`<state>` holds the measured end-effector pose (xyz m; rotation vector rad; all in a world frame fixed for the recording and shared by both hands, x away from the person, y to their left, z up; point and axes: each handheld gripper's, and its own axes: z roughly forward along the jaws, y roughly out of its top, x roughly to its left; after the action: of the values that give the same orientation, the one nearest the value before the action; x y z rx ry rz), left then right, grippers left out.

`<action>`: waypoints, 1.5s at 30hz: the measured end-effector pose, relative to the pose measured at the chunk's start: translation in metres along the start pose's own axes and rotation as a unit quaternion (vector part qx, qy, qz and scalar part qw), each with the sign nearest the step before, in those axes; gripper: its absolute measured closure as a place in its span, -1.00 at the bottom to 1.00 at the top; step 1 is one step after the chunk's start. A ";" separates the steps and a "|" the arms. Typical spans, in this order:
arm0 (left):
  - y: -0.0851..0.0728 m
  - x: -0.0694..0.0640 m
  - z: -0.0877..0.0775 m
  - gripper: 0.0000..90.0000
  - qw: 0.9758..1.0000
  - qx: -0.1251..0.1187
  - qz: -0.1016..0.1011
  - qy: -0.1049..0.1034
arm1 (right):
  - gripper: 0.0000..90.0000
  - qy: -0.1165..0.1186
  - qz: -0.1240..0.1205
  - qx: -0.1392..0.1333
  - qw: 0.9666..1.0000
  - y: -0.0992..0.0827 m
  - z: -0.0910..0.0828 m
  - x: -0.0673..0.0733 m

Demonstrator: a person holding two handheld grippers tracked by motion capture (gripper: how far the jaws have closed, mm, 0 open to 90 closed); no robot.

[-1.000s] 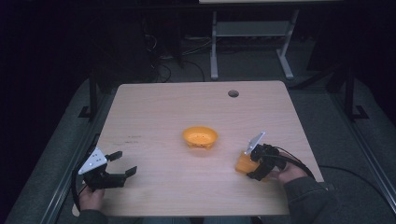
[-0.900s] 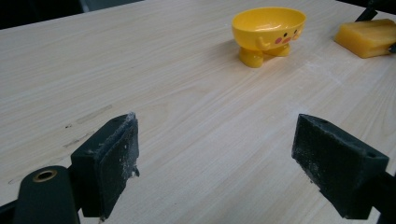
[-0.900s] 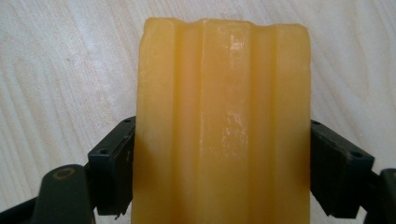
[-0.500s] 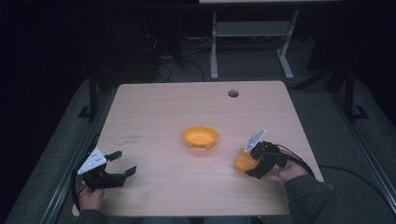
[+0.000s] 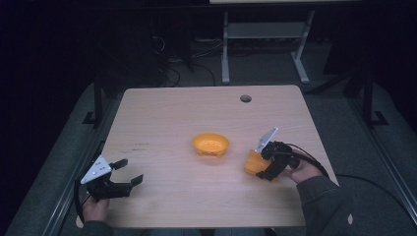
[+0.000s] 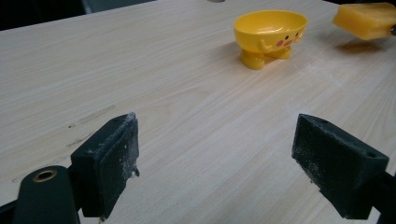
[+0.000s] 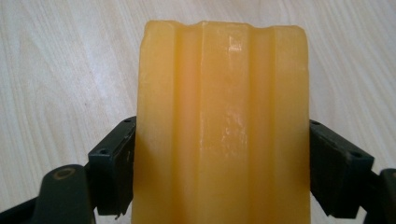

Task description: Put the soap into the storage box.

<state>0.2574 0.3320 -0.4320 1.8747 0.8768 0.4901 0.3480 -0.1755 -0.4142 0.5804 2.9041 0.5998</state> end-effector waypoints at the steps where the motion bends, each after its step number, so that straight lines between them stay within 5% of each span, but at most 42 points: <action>1: 0.000 0.000 0.000 -0.68 1.000 0.000 0.000 0.000 | -0.54 0.000 -0.001 0.001 1.000 0.001 -0.001 0.000; 45: -0.001 0.002 -0.001 -0.68 1.000 0.002 -0.002 0.001 | -0.54 0.006 -0.030 -0.026 0.999 0.060 -0.021 -0.022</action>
<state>0.2582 0.3343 -0.4324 1.8761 0.8834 0.4874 0.3846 -0.1403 -0.3697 0.4843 2.8964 0.6713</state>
